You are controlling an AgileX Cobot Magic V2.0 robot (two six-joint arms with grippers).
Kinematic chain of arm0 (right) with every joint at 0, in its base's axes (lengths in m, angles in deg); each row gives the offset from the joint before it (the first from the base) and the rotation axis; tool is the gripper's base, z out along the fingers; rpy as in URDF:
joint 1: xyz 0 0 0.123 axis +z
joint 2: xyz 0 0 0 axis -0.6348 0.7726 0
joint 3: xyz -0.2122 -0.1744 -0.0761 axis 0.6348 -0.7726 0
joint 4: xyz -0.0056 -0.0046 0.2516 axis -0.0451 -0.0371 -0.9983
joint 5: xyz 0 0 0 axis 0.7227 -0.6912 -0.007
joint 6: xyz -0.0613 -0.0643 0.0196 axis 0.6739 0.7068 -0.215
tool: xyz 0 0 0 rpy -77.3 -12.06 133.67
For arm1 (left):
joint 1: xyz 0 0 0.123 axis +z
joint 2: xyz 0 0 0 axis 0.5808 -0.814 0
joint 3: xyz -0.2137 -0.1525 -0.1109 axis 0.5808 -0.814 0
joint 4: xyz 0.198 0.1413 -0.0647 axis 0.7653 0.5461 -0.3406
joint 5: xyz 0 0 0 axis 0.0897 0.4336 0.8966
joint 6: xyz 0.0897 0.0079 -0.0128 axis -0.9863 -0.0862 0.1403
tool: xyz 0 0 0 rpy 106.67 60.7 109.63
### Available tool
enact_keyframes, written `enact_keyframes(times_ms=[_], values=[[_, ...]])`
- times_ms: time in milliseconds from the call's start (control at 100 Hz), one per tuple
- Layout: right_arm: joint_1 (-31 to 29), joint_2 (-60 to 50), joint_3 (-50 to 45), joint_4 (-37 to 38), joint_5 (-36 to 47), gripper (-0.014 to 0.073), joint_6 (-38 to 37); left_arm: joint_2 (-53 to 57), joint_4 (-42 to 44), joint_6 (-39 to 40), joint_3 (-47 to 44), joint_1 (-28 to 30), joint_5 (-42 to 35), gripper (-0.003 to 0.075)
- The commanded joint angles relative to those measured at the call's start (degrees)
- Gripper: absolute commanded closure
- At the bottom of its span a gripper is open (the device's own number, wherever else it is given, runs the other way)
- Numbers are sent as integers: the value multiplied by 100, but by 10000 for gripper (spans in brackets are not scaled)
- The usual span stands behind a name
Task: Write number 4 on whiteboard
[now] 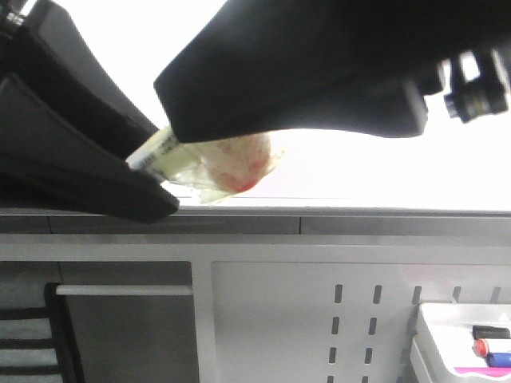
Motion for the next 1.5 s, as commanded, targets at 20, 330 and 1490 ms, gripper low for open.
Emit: enact_keyframes(times_ms=[20, 330, 1490], values=[[2, -46, 191, 12, 364, 518, 27, 102, -74, 30, 183, -31, -568, 741], [2, -46, 191, 22, 272, 659, 27, 102, -84, 30, 183, -31, -667, 741], [-1318, -157, 191, 881, -130, 658, 27, 2754, -3831, 74, -773, 1609, -1294, 425]])
